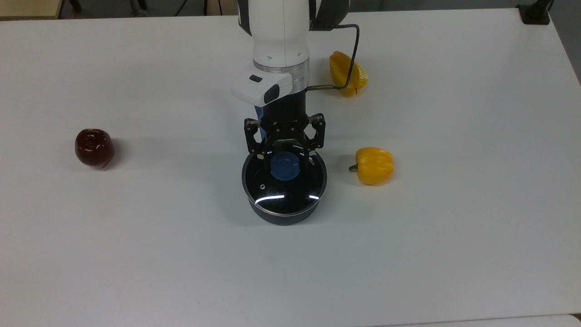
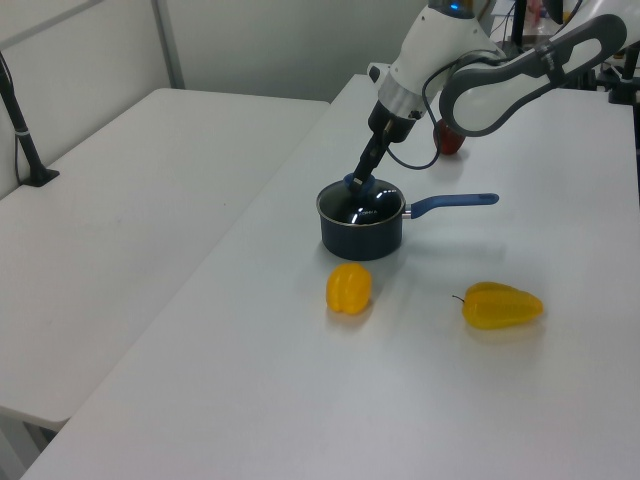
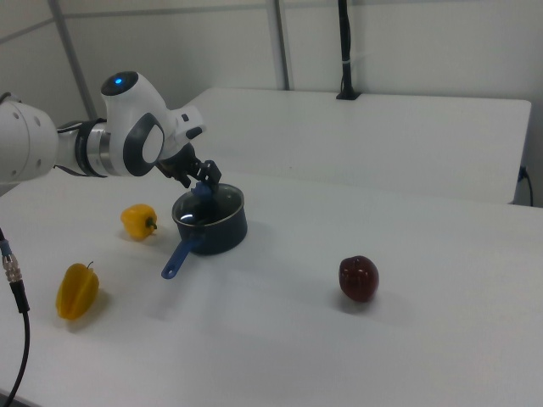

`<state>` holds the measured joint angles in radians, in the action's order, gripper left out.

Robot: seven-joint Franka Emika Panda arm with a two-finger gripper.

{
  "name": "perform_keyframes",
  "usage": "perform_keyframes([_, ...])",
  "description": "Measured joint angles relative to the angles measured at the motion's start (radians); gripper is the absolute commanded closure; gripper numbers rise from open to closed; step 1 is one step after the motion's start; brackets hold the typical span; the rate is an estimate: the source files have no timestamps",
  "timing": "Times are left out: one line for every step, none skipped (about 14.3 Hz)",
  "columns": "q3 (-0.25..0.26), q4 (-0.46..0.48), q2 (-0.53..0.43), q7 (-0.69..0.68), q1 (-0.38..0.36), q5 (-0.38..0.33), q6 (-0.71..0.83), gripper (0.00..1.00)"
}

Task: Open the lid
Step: 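Close the gripper on the blue knob of the lid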

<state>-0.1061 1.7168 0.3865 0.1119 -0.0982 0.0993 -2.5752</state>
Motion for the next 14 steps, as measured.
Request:
perform_keyframes([0.000, 0.000, 0.000, 0.000, -0.001, 0.000, 0.000, 0.24])
perform_keyframes([0.000, 0.000, 0.000, 0.000, -0.002, 0.000, 0.000, 0.24])
perform_keyframes([0.000, 0.000, 0.000, 0.000, -0.002, 0.000, 0.000, 0.24])
perform_keyframes([0.000, 0.000, 0.000, 0.000, -0.002, 0.000, 0.000, 0.25])
perform_keyframes([0.000, 0.000, 0.000, 0.000, -0.002, 0.000, 0.000, 0.25])
perform_keyframes([0.000, 0.000, 0.000, 0.000, -0.002, 0.000, 0.000, 0.25])
perform_keyframes([0.000, 0.000, 0.000, 0.000, -0.002, 0.000, 0.000, 0.23])
perform_keyframes([0.000, 0.000, 0.000, 0.000, -0.002, 0.000, 0.000, 0.20])
perform_keyframes([0.000, 0.000, 0.000, 0.000, -0.001, 0.000, 0.000, 0.20])
perform_keyframes([0.000, 0.000, 0.000, 0.000, 0.000, 0.000, 0.000, 0.16])
perform_keyframes([0.000, 0.000, 0.000, 0.000, 0.000, 0.000, 0.000, 0.16])
perform_keyframes([0.000, 0.000, 0.000, 0.000, 0.001, 0.000, 0.000, 0.16])
perform_keyframes([0.000, 0.001, 0.000, 0.000, 0.003, 0.000, 0.000, 0.16])
perform_keyframes([0.000, 0.001, 0.000, 0.005, 0.005, 0.000, 0.000, 0.16])
